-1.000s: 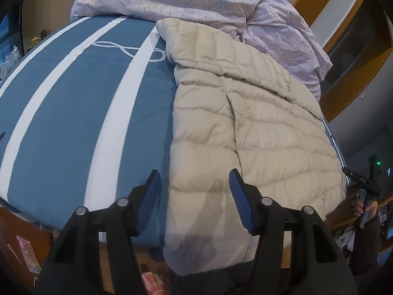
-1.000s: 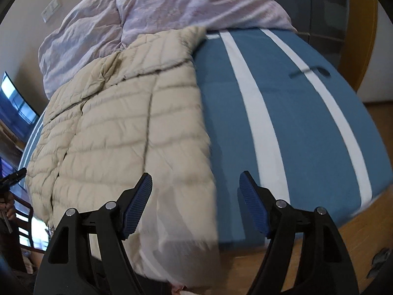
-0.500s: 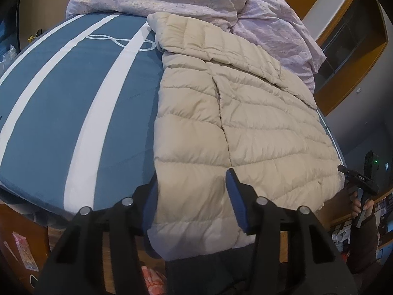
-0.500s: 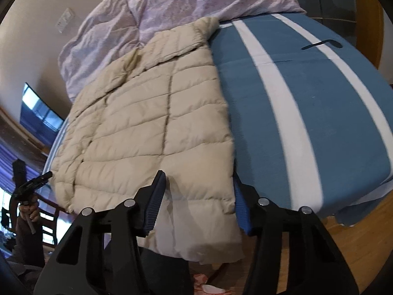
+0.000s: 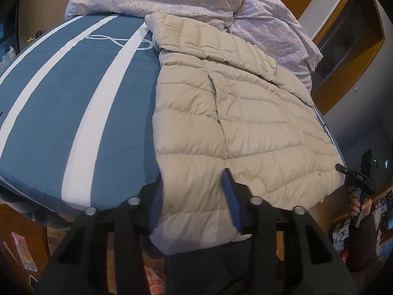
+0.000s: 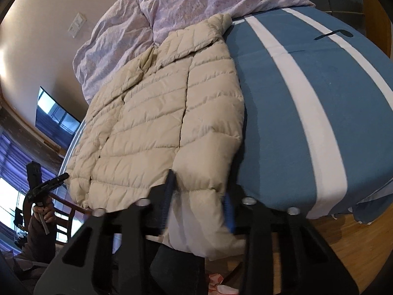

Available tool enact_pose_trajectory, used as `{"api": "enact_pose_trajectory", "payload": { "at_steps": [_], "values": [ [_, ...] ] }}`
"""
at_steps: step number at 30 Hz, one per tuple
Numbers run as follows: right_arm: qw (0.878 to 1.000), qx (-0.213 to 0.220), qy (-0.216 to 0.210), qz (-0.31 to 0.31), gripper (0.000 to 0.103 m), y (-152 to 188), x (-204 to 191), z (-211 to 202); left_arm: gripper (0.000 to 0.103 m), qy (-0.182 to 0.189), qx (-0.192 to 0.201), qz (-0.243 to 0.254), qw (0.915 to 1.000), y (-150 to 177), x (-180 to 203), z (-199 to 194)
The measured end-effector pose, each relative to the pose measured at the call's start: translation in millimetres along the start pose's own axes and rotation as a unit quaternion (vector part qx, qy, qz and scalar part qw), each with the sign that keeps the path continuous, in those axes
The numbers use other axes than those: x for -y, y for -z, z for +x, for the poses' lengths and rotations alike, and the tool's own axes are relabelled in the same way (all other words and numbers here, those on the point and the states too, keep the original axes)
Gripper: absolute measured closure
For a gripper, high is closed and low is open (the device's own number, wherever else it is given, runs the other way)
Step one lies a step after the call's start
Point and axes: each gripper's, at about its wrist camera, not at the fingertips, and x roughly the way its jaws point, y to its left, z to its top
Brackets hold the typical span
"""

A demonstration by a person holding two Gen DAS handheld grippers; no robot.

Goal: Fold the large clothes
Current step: 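Grasp the hem with the left tool while the right tool grasps the hem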

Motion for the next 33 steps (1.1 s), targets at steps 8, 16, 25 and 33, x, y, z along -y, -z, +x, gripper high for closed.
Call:
{"api": "enact_pose_trajectory", "payload": {
  "at_steps": [8, 16, 25, 33],
  "values": [
    [1.000, 0.027, 0.007, -0.013, 0.092, -9, -11, -12, 0.088, 0.002, -0.008, 0.006, 0.9999, 2, 1, -3],
    [0.996, 0.090, 0.011, -0.020, 0.093, -38, -31, -35, 0.095, -0.011, 0.026, 0.032, 0.9991, -14, 17, -24],
    [0.988, 0.133, 0.063, -0.052, 0.093, -91, -64, -27, 0.096, -0.041, 0.090, 0.021, 0.9949, -61, 16, -46],
    [0.981, 0.142, 0.118, -0.057, 0.093, -141, -80, 11, 0.096, -0.068, 0.118, 0.013, 0.9906, -123, 24, -38]
  ]
}}
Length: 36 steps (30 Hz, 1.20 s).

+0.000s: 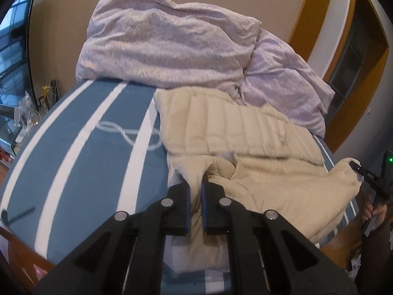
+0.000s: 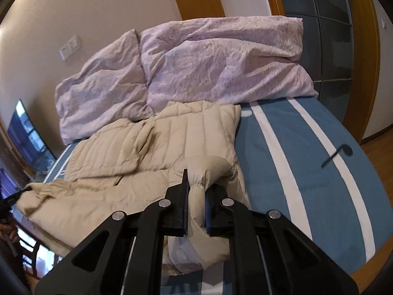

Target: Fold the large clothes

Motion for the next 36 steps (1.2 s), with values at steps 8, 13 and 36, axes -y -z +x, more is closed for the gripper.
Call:
{"api": "enact_pose_trajectory", "payload": {
  "at_steps": [8, 13, 36],
  "values": [
    [1.000, -0.004, 0.013, 0.028, 0.093, -39, 3, 51, 0.096, -0.020, 0.002, -0.005, 0.9998, -53, 5, 42],
    [0.998, -0.011, 0.012, 0.057, 0.093, -65, 11, 92, 0.096, -0.026, -0.002, -0.020, 0.9995, -85, -2, 79],
    [0.982, -0.002, -0.034, 0.186, 0.033, -123, 42, 214, 0.073, -0.002, -0.038, -0.117, 0.9924, -159, -43, 231]
  ]
}}
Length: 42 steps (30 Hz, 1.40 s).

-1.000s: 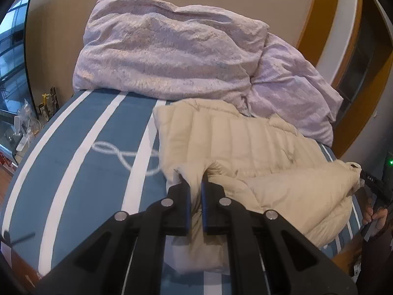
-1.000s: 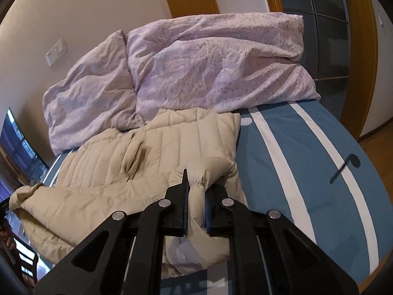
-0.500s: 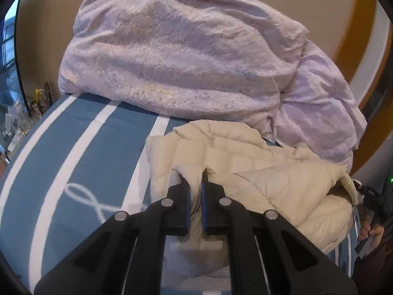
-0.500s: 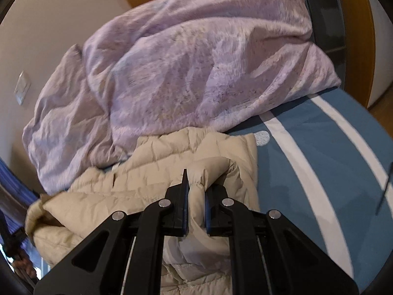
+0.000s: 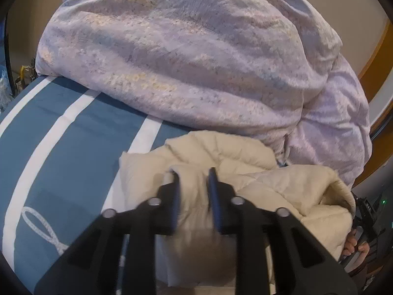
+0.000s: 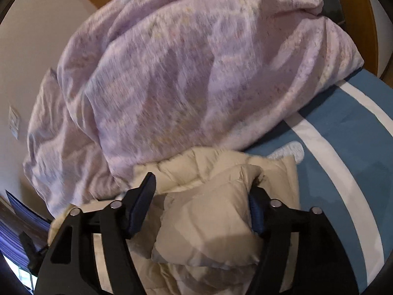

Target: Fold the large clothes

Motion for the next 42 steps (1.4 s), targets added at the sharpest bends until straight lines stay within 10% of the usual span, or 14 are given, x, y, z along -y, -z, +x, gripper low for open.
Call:
{"api": "enact_pose_trajectory", "payload": {
  "at_steps": [5, 21, 33, 42],
  "values": [
    [0.998, 0.046, -0.002, -0.030, 0.033, -7, -16, -38, 0.041, -0.010, 0.040, 0.007, 0.9991, -11, 6, -28],
    [0.996, 0.034, 0.038, -0.079, 0.033, 37, -8, -105, 0.039, -0.007, 0.023, 0.053, 0.9983, 46, 2, -99],
    [0.990, -0.006, 0.071, -0.124, 0.033, 45, -26, -59, 0.035, -0.013, -0.005, 0.082, 0.9965, 61, 37, -49],
    [0.980, -0.014, 0.122, -0.157, 0.033, 37, -37, -6, 0.035, -0.086, 0.034, 0.119, 0.9886, 48, 52, -3]
  ]
}}
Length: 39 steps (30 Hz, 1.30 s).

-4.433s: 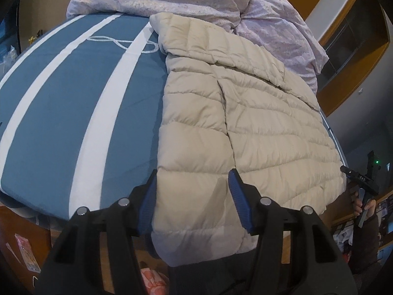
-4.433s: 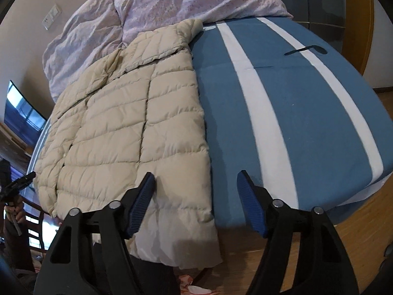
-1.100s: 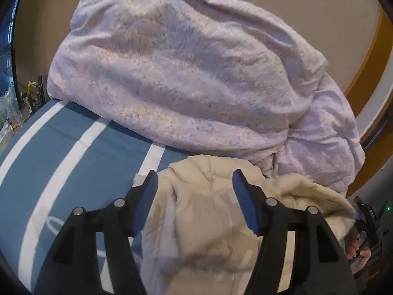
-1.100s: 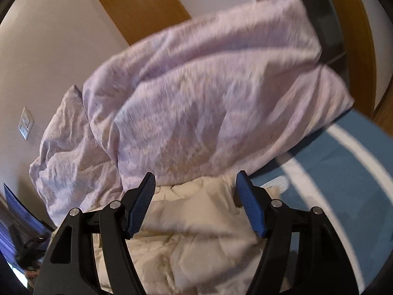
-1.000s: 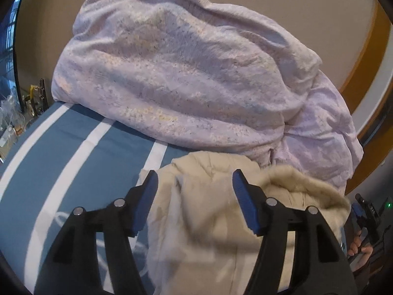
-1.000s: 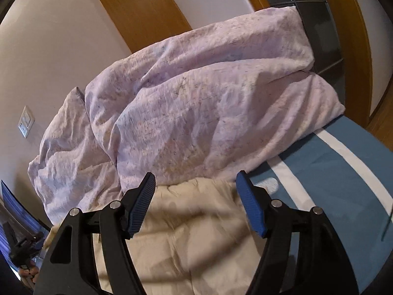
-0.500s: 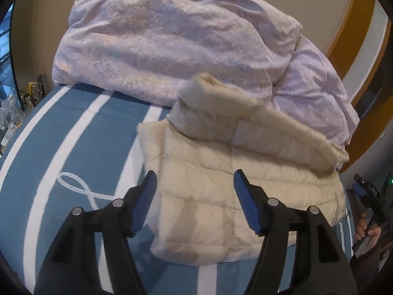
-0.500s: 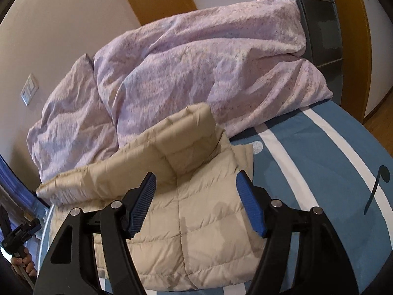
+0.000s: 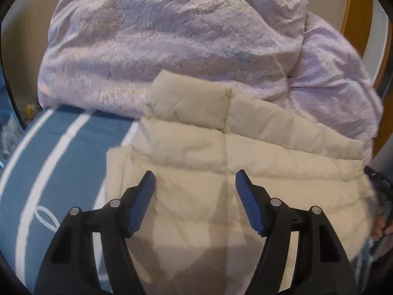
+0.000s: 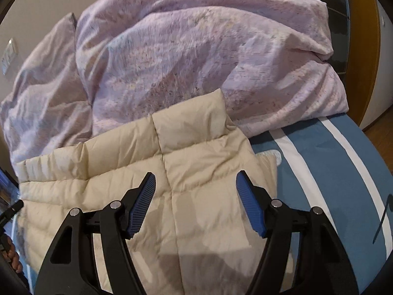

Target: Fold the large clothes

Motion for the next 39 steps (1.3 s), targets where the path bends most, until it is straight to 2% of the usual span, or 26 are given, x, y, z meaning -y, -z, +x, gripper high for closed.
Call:
{"api": "enact_pose_trajectory", "payload": {
  "at_steps": [4, 9, 12, 14, 18, 27, 39],
  "values": [
    [1.000, -0.007, 0.026, -0.015, 0.033, 2, -4, 18, 0.035, -0.039, 0.001, 0.012, 0.9992, 0, -3, 16],
    [0.998, -0.014, 0.049, -0.029, 0.033, 11, -8, 35, 0.034, -0.051, -0.005, 0.006, 0.9986, 3, -16, 30],
    [0.997, -0.014, 0.059, -0.038, 0.031, 16, -11, 42, 0.029, -0.055, -0.007, 0.008, 0.9984, 6, -17, 34],
    [0.997, -0.014, 0.064, -0.043, 0.030, 17, -12, 45, 0.021, -0.065, -0.013, 0.007, 0.9978, 8, -19, 40],
    [0.996, -0.018, 0.074, -0.049, 0.028, 19, -12, 53, 0.016, -0.053, -0.023, -0.012, 0.9983, 9, -26, 49],
    [0.994, -0.039, 0.087, -0.053, 0.025, 18, -9, 66, 0.011, -0.054, -0.031, -0.017, 0.9979, 11, -27, 58],
    [0.995, -0.054, 0.074, -0.043, 0.024, 14, 2, 79, 0.006, -0.054, -0.050, -0.029, 0.9969, 11, -33, 68]
  ]
}}
